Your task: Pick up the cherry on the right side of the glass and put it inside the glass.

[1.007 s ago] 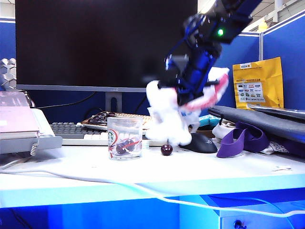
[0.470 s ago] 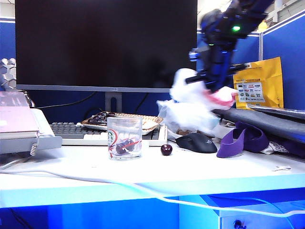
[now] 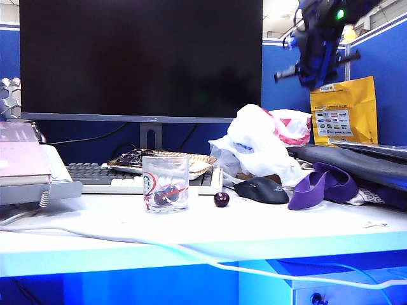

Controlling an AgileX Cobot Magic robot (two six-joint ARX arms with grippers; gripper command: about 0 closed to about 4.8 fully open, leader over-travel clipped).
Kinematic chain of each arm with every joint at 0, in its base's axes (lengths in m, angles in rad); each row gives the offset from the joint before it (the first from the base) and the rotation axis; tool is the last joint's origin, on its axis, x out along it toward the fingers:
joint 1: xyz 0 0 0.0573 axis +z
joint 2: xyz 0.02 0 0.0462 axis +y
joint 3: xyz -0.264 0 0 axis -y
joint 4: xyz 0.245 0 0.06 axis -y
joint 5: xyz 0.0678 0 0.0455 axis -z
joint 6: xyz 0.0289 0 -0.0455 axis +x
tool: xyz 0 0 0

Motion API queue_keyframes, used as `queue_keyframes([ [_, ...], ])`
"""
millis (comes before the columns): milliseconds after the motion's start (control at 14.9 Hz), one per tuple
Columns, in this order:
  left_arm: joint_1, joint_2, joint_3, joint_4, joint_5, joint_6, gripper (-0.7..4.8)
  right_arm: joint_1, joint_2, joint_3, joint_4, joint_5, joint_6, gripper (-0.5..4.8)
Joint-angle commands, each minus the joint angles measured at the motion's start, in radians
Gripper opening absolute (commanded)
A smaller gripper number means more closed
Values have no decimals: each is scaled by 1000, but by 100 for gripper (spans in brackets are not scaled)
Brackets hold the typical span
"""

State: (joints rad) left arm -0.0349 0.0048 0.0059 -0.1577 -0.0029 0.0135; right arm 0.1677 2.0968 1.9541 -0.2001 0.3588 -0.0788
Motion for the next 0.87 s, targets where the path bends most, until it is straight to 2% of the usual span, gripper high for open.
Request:
queue_keyframes([
  [67, 1, -3, 0, -12, 4, 5, -5, 10, -18, 58, -122, -198, 80, -4],
  [269, 1, -3, 0, -12, 4, 5, -5, 25, -17, 76, -277, -544, 204, -5],
  [403, 1, -3, 0, -12, 5, 5, -5, 43, -17, 75, -418, -675, 260, -5],
  [537, 1, -3, 0, -12, 4, 5, -5, 65, -14, 74, -557, -686, 263, -5],
  [873, 1, -3, 0, -12, 4, 5, -5, 126, -2, 74, -652, -775, 263, -5],
])
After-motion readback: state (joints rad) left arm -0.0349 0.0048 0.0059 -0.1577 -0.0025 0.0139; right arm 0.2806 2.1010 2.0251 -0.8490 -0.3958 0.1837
